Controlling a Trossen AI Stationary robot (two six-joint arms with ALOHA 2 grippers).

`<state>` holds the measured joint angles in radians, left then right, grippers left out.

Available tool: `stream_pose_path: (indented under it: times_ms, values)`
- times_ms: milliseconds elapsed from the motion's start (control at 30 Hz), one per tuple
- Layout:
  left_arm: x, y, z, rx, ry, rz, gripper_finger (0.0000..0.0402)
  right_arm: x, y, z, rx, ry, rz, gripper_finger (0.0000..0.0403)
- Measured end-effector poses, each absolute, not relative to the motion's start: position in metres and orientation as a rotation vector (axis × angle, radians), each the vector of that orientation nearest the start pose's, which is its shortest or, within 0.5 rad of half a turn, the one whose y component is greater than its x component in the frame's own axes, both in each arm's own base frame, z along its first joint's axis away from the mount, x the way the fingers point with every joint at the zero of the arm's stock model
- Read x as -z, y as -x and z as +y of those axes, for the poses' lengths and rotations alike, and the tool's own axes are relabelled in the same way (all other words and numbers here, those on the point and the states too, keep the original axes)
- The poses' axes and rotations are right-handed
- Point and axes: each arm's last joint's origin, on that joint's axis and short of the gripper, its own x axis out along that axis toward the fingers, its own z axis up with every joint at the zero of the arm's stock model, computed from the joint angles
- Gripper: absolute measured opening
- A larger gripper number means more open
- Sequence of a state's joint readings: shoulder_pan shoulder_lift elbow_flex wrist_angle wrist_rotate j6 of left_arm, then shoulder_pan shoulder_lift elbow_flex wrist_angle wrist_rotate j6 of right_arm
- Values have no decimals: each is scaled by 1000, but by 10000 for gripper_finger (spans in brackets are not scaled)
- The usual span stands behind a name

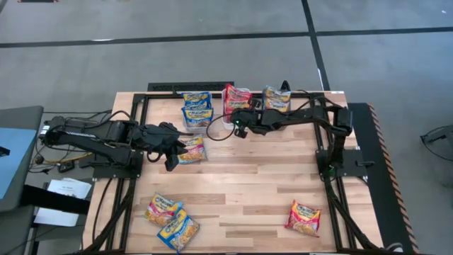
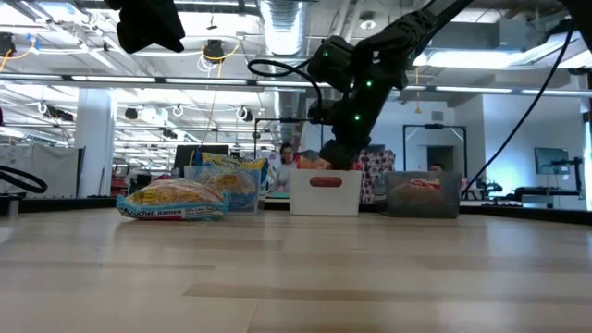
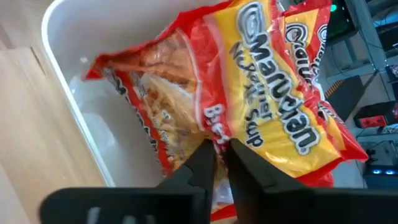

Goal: Sort Maruchan noodles
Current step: Put the red noodle pack into the white bin, then put the light blue noodle pack into the black bin

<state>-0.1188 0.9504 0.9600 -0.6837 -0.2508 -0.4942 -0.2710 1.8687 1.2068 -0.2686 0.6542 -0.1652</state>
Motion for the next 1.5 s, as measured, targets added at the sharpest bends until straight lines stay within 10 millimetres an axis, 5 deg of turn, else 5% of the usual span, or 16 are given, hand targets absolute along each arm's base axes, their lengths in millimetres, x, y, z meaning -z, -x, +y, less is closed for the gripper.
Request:
stream_pose_path:
  times_ms: [500,867,1167,1500]
  values:
    - [-320,-185,-15,-304,397,619,103,-220,-371,-115,778,281,1103,186]
    - [-319,-184,-14,-304,370,635,103,-236,-370,-112,761,288,1166,186]
    - [-318,-183,-9,-315,388,654,108,-279,-366,-106,756,291,1145,186]
    - [-331,-180,12,-389,372,640,175,-338,-326,-97,804,225,1031,186]
